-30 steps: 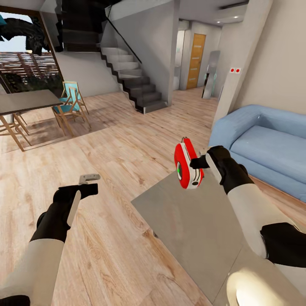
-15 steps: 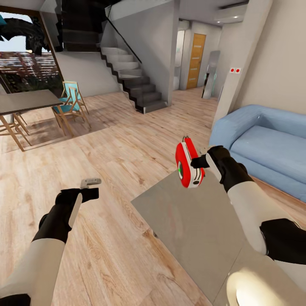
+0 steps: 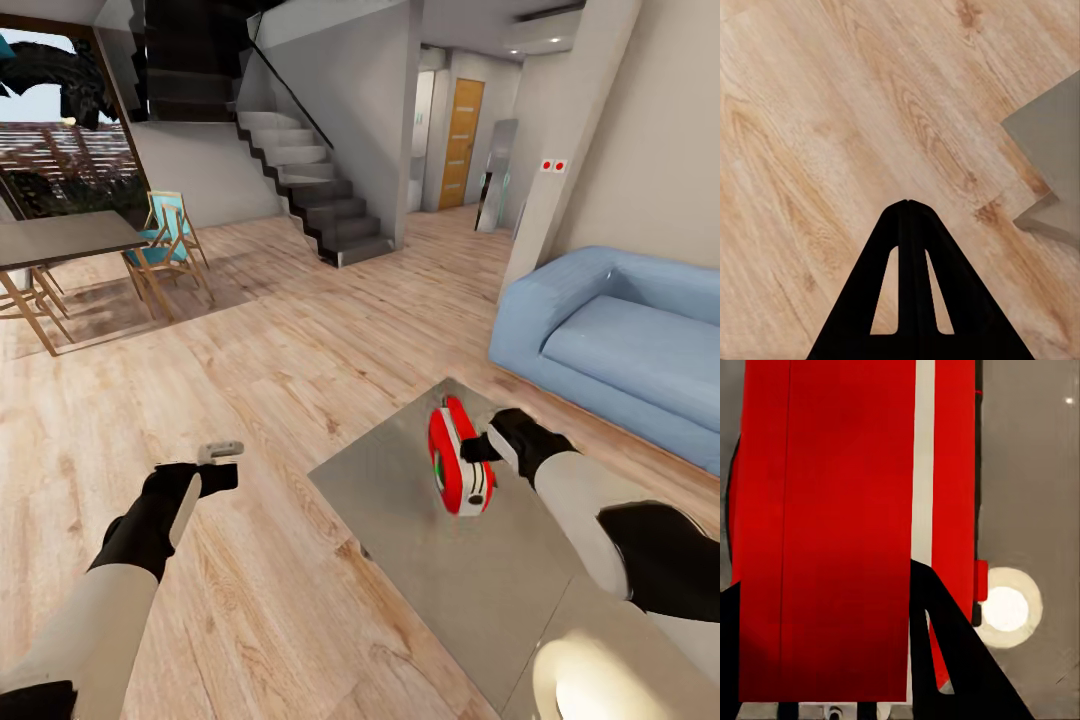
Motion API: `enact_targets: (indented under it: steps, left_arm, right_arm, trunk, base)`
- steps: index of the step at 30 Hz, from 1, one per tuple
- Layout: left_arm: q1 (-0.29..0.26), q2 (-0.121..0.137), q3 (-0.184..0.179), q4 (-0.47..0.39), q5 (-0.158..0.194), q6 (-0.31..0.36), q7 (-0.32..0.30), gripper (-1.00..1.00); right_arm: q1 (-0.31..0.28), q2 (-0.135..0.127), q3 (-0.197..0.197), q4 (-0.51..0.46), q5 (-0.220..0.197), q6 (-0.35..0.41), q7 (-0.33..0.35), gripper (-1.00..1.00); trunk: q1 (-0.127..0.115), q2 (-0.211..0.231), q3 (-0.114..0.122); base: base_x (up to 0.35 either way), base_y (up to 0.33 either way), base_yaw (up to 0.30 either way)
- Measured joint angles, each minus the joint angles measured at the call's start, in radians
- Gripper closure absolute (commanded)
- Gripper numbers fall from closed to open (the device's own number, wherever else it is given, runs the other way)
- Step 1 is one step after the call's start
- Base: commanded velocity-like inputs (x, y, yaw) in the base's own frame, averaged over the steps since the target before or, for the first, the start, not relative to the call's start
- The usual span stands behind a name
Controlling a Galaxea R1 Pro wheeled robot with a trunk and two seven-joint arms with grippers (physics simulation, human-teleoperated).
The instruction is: Turn on the radio receiver that's on the table in the living room.
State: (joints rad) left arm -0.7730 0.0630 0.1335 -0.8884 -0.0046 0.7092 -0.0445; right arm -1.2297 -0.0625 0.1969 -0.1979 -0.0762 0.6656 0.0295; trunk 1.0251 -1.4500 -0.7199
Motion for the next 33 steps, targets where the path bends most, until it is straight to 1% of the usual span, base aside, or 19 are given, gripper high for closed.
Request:
enact_targets:
  steps: [2, 4, 5, 7, 8, 9, 10, 11, 12, 13, 14, 15, 16, 18, 19, 20, 23, 27, 33]
  left_arm:
    - [0.0, 0.0, 0.0, 0.051, 0.0, -0.031, 0.0, 1.0]
    - [0.0, 0.001, 0.0, 0.101, 0.0, -0.062, 0.0, 1.0]
    - [0.0, 0.003, 0.0, 0.12, 0.0, -0.076, 0.0, 1.0]
    - [0.0, 0.008, 0.0, 0.196, 0.0, -0.144, 0.0, 1.0]
    - [0.0, 0.009, 0.0, 0.232, 0.0, -0.18, 0.001, 1.0]
    - [0.0, 0.01, 0.0, 0.251, 0.0, -0.197, 0.001, 1.0]
    - [0.0, 0.012, 0.0, 0.287, 0.0, -0.223, 0.001, 1.0]
    - [0.0, 0.015, 0.0, 0.325, 0.0, -0.243, 0.001, 1.0]
    - [0.0, 0.018, 0.0, 0.364, 0.0, -0.259, 0.0, 1.0]
    - [0.0, 0.022, 0.0, 0.401, 0.0, -0.275, 0.0, 1.0]
    - [0.0, 0.024, 0.0, 0.42, 0.001, -0.284, 0.0, 1.0]
    - [0.001, 0.027, 0.0, 0.453, 0.001, -0.307, 0.0, 1.0]
    - [0.0, 0.029, 0.0, 0.486, 0.002, -0.334, 0.0, 1.0]
    - [0.0, 0.031, 0.0, 0.526, 0.002, -0.377, 0.0, 1.0]
    - [0.0, 0.031, 0.0, 0.546, 0.003, -0.4, 0.001, 1.0]
    - [0.001, 0.032, 0.0, 0.559, 0.003, -0.416, 0.001, 1.0]
    - [0.001, 0.032, 0.0, 0.576, 0.003, -0.435, 0.001, 1.0]
    - [0.001, 0.032, 0.0, 0.586, 0.004, -0.444, -0.001, 1.0]
    - [0.001, 0.034, 0.0, 0.606, 0.003, -0.447, -0.003, 1.0]
  right_arm:
    - [0.0, -0.004, 0.002, 0.096, 0.0, -0.014, 0.001, 1.0]
    - [0.0, -0.005, 0.0, 0.128, -0.005, -0.018, 0.003, 1.0]
    - [0.0, -0.005, 0.0, 0.124, -0.006, -0.019, 0.004, 1.0]
    - [0.0, -0.007, 0.001, 0.081, -0.005, -0.022, 0.01, 1.0]
    - [0.0, -0.007, 0.003, 0.034, -0.004, -0.023, 0.016, 1.0]
    - [-0.001, -0.007, -0.005, -0.024, -0.006, -0.023, 0.02, 1.0]
    - [-0.001, -0.007, -0.007, -0.041, -0.015, -0.023, 0.029, 1.0]
    - [-0.001, -0.007, -0.009, -0.011, -0.02, -0.024, 0.04, 1.0]
    - [0.0, -0.008, 0.0, 0.031, -0.012, -0.024, 0.049, 1.0]
    - [0.0, -0.008, 0.006, 0.049, 0.002, -0.024, 0.057, 1.0]
    - [0.0, -0.008, 0.005, 0.042, 0.0, -0.024, 0.061, 1.0]
    - [0.0, -0.008, -0.004, 0.027, -0.006, -0.024, 0.068, 1.0]
    - [0.002, -0.008, -0.006, 0.032, -0.018, -0.024, 0.073, 1.0]
    - [0.003, -0.011, 0.002, 0.035, 0.0, -0.025, 0.076, 1.0]
    - [0.004, -0.014, 0.001, 0.036, -0.001, -0.025, 0.078, 1.0]
    - [0.004, -0.018, -0.001, 0.036, -0.004, -0.025, 0.079, 1.0]
    - [0.004, -0.028, 0.0, 0.037, -0.002, -0.036, 0.08, 1.0]
    - [0.005, -0.033, -0.001, 0.041, -0.005, -0.065, 0.081, 1.0]
    - [0.008, -0.035, -0.001, 0.044, -0.006, -0.079, 0.081, 1.0]
  trunk:
    - [0.0, 0.0, 0.0]
    - [0.0, 0.0, 0.0]
    - [0.0, 0.0, 0.0]
    - [0.0, 0.0, 0.0]
    - [0.0, 0.0, 0.0]
    - [0.0, 0.0, 0.0]
    - [0.0, 0.0, 0.0]
    - [0.0, 0.0, 0.0]
    - [0.0, 0.0, 0.0]
    - [0.0, 0.0, 0.0]
    - [0.0, 0.0, 0.0]
    - [0.0, 0.0, 0.0]
    - [0.0, 0.0, 0.0]
    - [0.0, 0.0, 0.0]
    - [0.0, 0.0, 0.0]
    - [0.0, 0.0, 0.0]
    - [0.0, 0.0, 0.0]
    - [0.0, 0.0, 0.0]
    - [0.0, 0.0, 0.0]
  base:
    - [0.0, 0.0, 0.0]
    - [0.0, 0.0, 0.0]
    - [0.0, 0.0, 0.0]
    - [0.0, 0.0, 0.0]
    - [0.0, 0.0, 0.0]
    - [0.0, 0.0, 0.0]
    - [0.0, 0.0, 0.0]
    - [0.0, 0.0, 0.0]
    - [0.0, 0.0, 0.0]
    - [0.0, 0.0, 0.0]
    - [0.0, 0.0, 0.0]
    - [0.0, 0.0, 0.0]
    - [0.0, 0.0, 0.0]
    - [0.0, 0.0, 0.0]
    - [0.0, 0.0, 0.0]
    - [0.0, 0.0, 0.0]
    - [0.0, 0.0, 0.0]
    - [0.0, 0.0, 0.0]
    - [0.0, 0.0, 0.0]
